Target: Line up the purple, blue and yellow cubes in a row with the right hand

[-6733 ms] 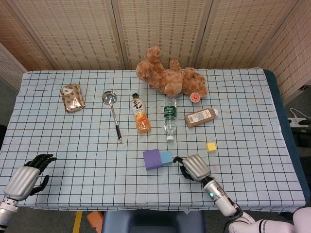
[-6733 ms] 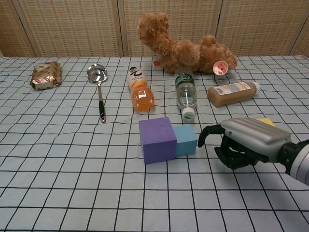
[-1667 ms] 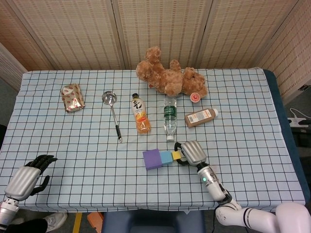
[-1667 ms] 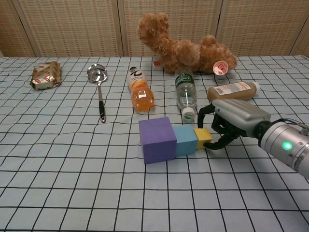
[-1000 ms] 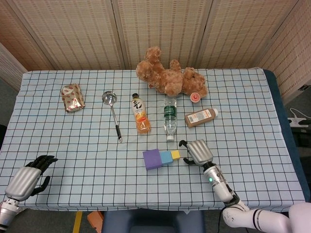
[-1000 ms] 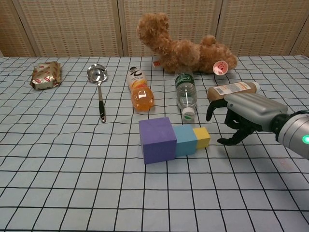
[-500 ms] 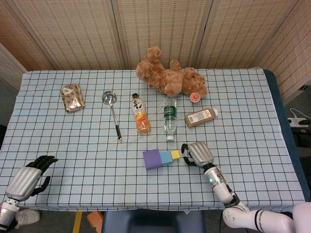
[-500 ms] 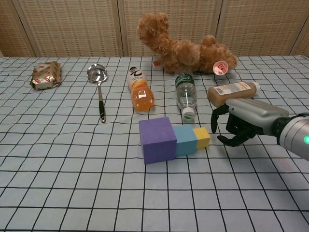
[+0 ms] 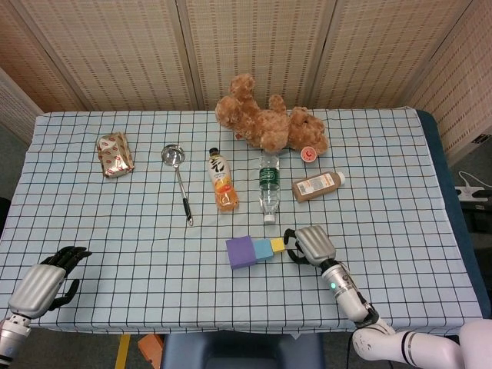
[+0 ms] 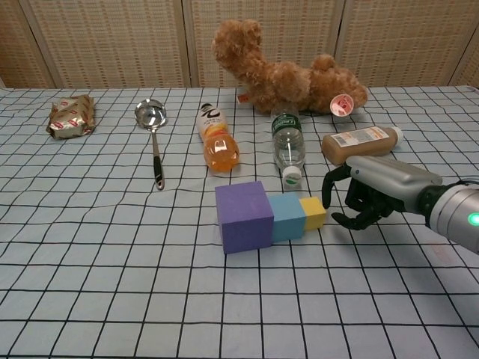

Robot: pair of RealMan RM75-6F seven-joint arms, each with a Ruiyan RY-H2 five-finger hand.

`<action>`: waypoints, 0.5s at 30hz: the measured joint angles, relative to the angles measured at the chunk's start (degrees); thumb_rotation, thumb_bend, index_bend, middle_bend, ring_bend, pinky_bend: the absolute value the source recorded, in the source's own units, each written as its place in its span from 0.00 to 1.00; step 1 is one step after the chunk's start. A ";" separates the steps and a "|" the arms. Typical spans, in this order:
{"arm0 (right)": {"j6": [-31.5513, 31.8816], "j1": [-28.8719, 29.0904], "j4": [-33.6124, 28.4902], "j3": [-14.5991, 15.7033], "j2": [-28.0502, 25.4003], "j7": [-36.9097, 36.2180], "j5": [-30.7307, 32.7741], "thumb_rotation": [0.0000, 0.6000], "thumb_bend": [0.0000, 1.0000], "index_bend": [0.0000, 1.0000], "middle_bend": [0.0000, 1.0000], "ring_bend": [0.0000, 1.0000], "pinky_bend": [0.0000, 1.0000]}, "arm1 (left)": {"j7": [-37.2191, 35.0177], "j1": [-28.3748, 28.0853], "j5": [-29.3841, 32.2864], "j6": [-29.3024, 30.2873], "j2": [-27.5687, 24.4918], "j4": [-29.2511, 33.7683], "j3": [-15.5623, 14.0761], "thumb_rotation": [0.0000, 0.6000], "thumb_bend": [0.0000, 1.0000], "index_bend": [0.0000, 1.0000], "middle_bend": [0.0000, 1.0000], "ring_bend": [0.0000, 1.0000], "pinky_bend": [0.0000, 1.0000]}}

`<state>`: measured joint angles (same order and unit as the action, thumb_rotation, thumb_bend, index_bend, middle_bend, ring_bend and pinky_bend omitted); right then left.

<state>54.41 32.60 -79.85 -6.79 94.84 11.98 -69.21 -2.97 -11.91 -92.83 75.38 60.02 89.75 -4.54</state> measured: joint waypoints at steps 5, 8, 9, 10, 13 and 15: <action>-0.24 0.19 1.15 0.11 0.47 -1.51 -0.73 1.00 0.34 0.47 0.96 1.00 1.00 | -0.02 0.00 -0.01 0.01 0.00 0.00 0.00 1.00 0.56 0.19 0.14 0.11 0.34; -0.38 0.32 1.83 0.20 0.77 -2.37 -1.31 1.00 0.34 0.47 0.96 1.00 1.00 | -0.04 0.01 0.00 0.03 -0.01 0.00 0.00 1.00 0.56 0.19 0.14 0.11 0.34; -0.39 0.33 1.87 0.21 0.80 -2.40 -1.35 1.00 0.34 0.47 0.96 1.00 1.00 | -0.04 0.01 0.00 0.03 -0.01 0.00 0.00 1.00 0.56 0.19 0.14 0.11 0.34; -0.39 0.34 1.94 0.22 0.83 -2.47 -1.42 1.00 0.34 0.47 0.96 1.00 1.00 | -0.05 0.01 0.00 0.03 -0.01 0.00 0.00 1.00 0.56 0.19 0.14 0.11 0.34; -0.40 0.41 2.47 0.34 1.05 -3.46 -2.09 1.00 0.34 0.47 0.96 1.00 1.00 | -0.06 0.00 0.04 0.00 0.00 -0.01 0.01 1.00 0.56 0.19 0.14 0.11 0.34; -0.40 0.48 2.90 0.45 1.24 -4.36 -2.77 1.00 0.34 0.47 0.96 1.00 1.00 | -0.03 -0.04 0.12 -0.11 0.01 -0.01 0.03 1.00 0.56 0.19 0.14 0.12 0.34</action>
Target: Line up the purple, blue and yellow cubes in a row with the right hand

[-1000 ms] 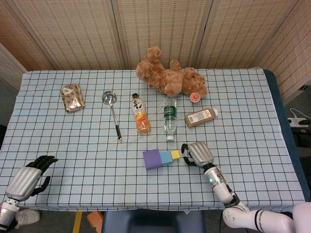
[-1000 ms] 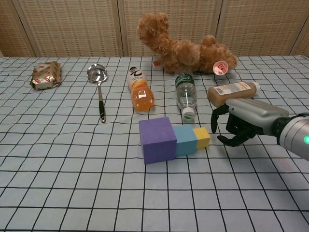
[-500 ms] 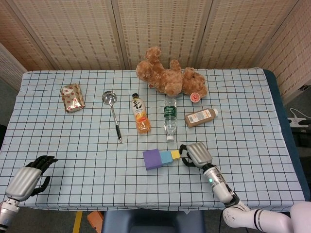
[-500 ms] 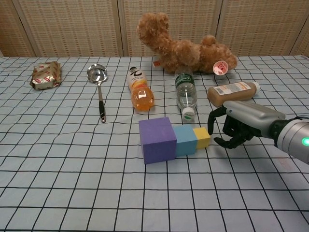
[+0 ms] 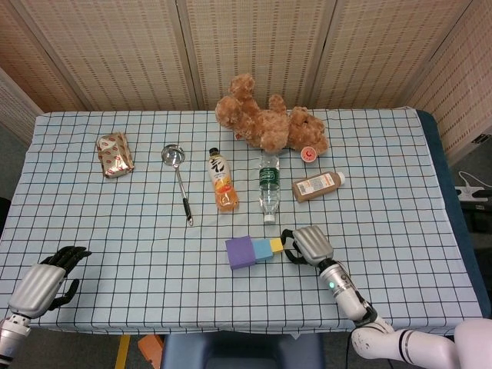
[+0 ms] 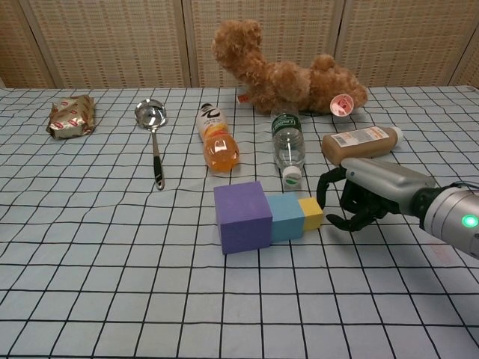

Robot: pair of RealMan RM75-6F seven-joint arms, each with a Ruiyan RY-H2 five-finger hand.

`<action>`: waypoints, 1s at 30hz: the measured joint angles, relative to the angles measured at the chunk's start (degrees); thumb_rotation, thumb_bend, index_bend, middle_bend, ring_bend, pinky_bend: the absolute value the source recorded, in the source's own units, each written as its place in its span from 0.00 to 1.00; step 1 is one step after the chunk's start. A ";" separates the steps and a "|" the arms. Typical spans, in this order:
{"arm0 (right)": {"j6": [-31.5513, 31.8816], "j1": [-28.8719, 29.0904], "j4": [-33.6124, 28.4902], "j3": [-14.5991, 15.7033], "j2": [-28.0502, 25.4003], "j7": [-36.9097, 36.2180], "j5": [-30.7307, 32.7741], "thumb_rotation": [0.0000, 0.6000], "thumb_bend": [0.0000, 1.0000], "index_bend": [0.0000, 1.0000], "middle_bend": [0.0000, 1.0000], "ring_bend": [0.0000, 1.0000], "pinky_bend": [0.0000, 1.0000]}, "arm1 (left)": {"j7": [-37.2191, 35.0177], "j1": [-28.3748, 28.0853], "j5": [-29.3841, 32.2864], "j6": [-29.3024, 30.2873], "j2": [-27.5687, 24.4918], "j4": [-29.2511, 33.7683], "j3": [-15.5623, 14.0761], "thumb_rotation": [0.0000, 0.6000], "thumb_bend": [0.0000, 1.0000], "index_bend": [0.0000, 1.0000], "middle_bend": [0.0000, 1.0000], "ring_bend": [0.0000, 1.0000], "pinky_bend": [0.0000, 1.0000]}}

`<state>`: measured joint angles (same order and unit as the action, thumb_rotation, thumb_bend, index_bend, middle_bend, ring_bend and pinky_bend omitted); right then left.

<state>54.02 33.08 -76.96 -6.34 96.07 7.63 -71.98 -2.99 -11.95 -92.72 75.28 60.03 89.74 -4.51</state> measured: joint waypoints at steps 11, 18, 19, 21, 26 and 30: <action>0.26 0.29 2.60 0.60 1.14 -3.80 -2.89 1.00 0.34 0.46 0.96 1.00 1.00 | -0.18 -0.06 -0.03 -0.12 -0.09 0.05 -0.05 1.00 0.56 0.19 0.14 0.11 0.34; 1.43 -0.25 2.91 1.65 -0.10 -3.81 -4.70 1.00 0.33 0.46 0.96 0.98 1.00 | -0.27 -0.01 -0.04 0.06 -0.09 -0.10 0.00 1.00 0.56 0.19 0.14 0.12 0.34; 2.40 -0.59 3.00 1.97 -0.52 -3.27 -5.30 1.00 0.33 0.46 0.96 0.96 1.00 | -0.32 0.00 -0.02 0.09 -0.08 -0.15 0.02 1.00 0.56 0.19 0.14 0.12 0.34; 4.55 -1.34 3.25 2.48 -1.14 -2.19 -6.40 1.00 0.29 0.46 0.93 0.87 1.00 | -0.38 0.02 0.18 0.11 -0.08 -0.24 0.10 1.00 0.56 0.19 0.14 0.11 0.34; 14.44 -5.15 4.48 3.81 -3.00 0.43 -9.83 1.00 0.21 0.44 0.70 0.64 1.00 | 0.30 0.15 0.99 0.28 0.26 -0.55 0.57 1.00 0.56 0.19 0.14 0.12 0.34; 22.58 -9.04 5.86 4.49 -4.90 1.00 -12.22 1.00 0.17 0.40 0.52 0.43 0.97 | 1.00 0.24 1.22 0.29 0.40 -0.45 0.67 1.00 0.56 0.19 0.14 0.12 0.34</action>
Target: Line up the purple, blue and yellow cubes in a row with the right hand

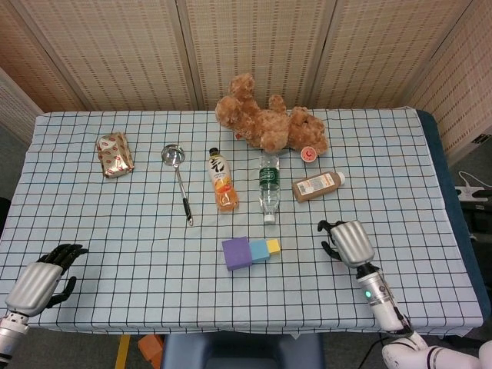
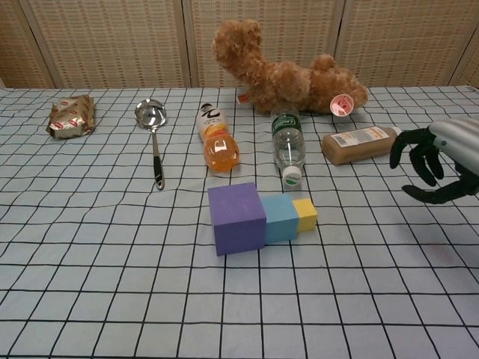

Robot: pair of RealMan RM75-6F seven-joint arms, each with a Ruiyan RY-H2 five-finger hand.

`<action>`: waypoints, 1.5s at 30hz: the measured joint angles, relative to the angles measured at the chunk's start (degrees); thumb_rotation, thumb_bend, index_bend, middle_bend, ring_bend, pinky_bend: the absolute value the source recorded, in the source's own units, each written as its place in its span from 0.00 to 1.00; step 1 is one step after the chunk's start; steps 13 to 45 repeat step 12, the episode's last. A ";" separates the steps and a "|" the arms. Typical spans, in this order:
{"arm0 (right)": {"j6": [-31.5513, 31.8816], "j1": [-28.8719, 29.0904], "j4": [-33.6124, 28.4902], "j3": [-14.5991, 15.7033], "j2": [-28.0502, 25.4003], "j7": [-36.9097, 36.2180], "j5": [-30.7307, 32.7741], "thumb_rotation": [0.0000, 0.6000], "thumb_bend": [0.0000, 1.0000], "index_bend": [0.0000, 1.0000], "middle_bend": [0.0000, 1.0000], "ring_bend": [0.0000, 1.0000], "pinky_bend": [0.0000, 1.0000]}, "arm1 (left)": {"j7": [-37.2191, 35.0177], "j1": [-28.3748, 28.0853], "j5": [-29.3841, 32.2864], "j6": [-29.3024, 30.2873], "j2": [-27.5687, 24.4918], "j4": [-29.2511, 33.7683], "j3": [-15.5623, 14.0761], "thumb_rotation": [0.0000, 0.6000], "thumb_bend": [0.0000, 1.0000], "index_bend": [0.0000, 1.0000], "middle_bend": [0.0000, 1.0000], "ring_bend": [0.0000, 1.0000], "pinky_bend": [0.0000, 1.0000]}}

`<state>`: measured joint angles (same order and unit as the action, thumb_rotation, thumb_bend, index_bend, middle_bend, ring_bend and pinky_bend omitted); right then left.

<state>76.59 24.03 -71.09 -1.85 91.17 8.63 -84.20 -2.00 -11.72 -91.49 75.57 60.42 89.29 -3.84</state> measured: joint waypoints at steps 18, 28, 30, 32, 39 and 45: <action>11.68 -7.33 8.96 0.08 -1.39 -0.63 -4.36 1.00 0.15 0.36 0.35 0.23 0.75 | 3.78 0.05 1.07 -0.46 1.03 0.30 0.38 1.00 0.56 0.19 0.14 0.12 0.34; 11.68 -7.33 8.96 0.08 -1.39 -0.63 -4.36 1.00 0.15 0.36 0.35 0.23 0.75 | 3.78 0.05 1.07 -0.46 1.03 0.30 0.38 1.00 0.56 0.19 0.14 0.12 0.34; 11.68 -7.33 8.96 0.08 -1.39 -0.63 -4.36 1.00 0.15 0.36 0.35 0.23 0.75 | 3.78 0.05 1.07 -0.46 1.03 0.30 0.38 1.00 0.56 0.19 0.14 0.12 0.34; 11.68 -7.33 8.96 0.08 -1.39 -0.63 -4.36 1.00 0.15 0.36 0.35 0.23 0.75 | 3.78 0.05 1.07 -0.46 1.03 0.30 0.38 1.00 0.56 0.19 0.14 0.12 0.34; 11.68 -7.33 8.96 0.08 -1.39 -0.63 -4.36 1.00 0.15 0.36 0.35 0.23 0.75 | 3.78 0.05 1.07 -0.46 1.03 0.30 0.38 1.00 0.56 0.19 0.14 0.12 0.34; 11.68 -7.33 8.96 0.08 -1.39 -0.63 -4.36 1.00 0.15 0.36 0.35 0.23 0.75 | 3.78 0.05 1.07 -0.46 1.03 0.30 0.38 1.00 0.56 0.19 0.14 0.12 0.34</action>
